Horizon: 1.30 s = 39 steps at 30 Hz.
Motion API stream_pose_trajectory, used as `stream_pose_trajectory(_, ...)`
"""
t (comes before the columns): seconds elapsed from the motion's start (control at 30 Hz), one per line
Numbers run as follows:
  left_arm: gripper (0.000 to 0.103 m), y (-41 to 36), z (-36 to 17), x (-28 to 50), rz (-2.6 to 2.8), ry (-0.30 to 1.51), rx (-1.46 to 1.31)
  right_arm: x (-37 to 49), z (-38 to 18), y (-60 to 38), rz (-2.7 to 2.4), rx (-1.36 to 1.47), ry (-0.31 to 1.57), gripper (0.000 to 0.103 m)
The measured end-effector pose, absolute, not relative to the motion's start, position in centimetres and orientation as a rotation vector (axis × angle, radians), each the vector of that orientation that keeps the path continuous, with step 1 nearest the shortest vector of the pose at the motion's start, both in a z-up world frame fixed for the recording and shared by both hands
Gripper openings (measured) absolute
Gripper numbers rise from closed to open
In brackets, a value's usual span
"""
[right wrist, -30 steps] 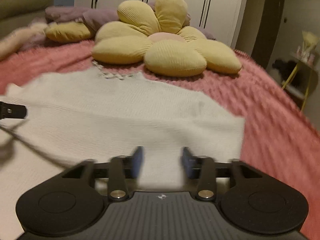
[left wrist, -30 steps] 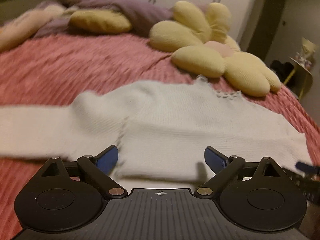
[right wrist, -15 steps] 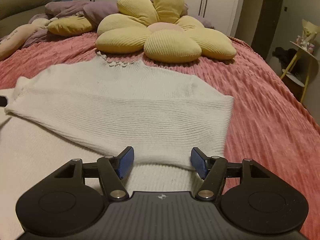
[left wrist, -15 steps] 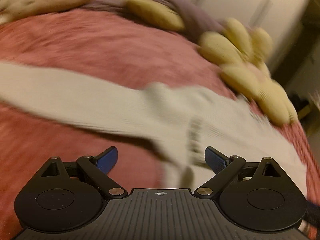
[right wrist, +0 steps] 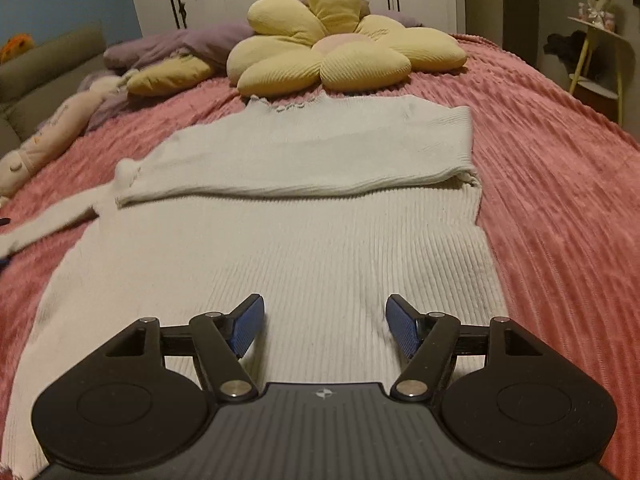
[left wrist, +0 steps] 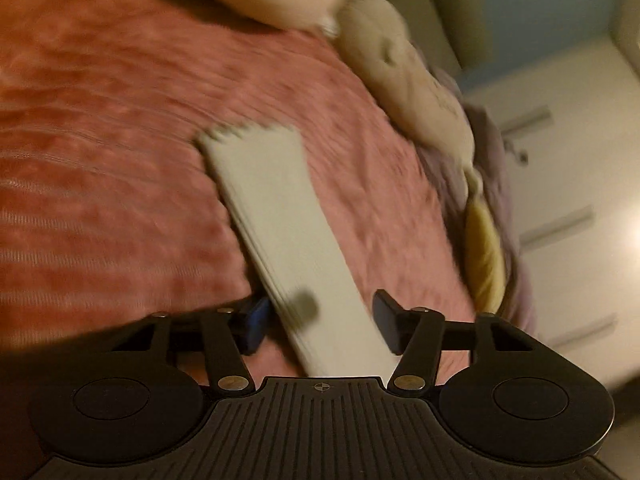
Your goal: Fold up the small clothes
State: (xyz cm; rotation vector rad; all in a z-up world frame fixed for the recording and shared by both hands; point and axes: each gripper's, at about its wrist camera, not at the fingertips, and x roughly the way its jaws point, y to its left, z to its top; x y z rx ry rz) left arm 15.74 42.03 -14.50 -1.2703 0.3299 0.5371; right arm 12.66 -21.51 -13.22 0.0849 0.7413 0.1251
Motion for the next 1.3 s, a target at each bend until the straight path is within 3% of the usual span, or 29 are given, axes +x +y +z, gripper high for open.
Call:
stream_pose_trajectory(0.17,0.055,44.0,-14.8,16.2,0.523,0.295,-1.391,12.6,-13.3,-21.1,0.089,0.094,0.764,0.068)
stream_pose_trajectory(0.4,0.011,44.7,-14.0,16.4,0.556,0.387,-1.336,12.6,-13.1,-21.2,0.088,0.109,0.764,0.068)
stream_pose_trajectory(0.8,0.009,38.1,-6.1,19.9,0.308,0.363,-1.040,11.7,-12.4,-23.5,0.098,0.246,0.731,0.067)
stream_pose_trajectory(1.03,0.009,25.1,-0.5,21.6,-0.074,0.410,-0.745,11.1,-12.0,-24.5,0.092,0.293,0.706,0.067)
stream_pose_trajectory(1.17,0.011,15.8,-0.9,22.1,-0.269,0.511,-0.542,10.8,-11.6,-24.1,0.114,0.282,0.693,0.067)
stream_pose_trajectory(1.27,0.029,11.6,-3.4,21.4,-0.282,0.612,-0.438,10.9,-11.2,-23.7,0.130,0.274,0.692,0.067)
stream_pose_trajectory(1.3,0.044,11.3,-4.4,20.6,-0.273,0.623,-0.456,11.1,-11.0,-23.5,0.140,0.268,0.693,0.067)
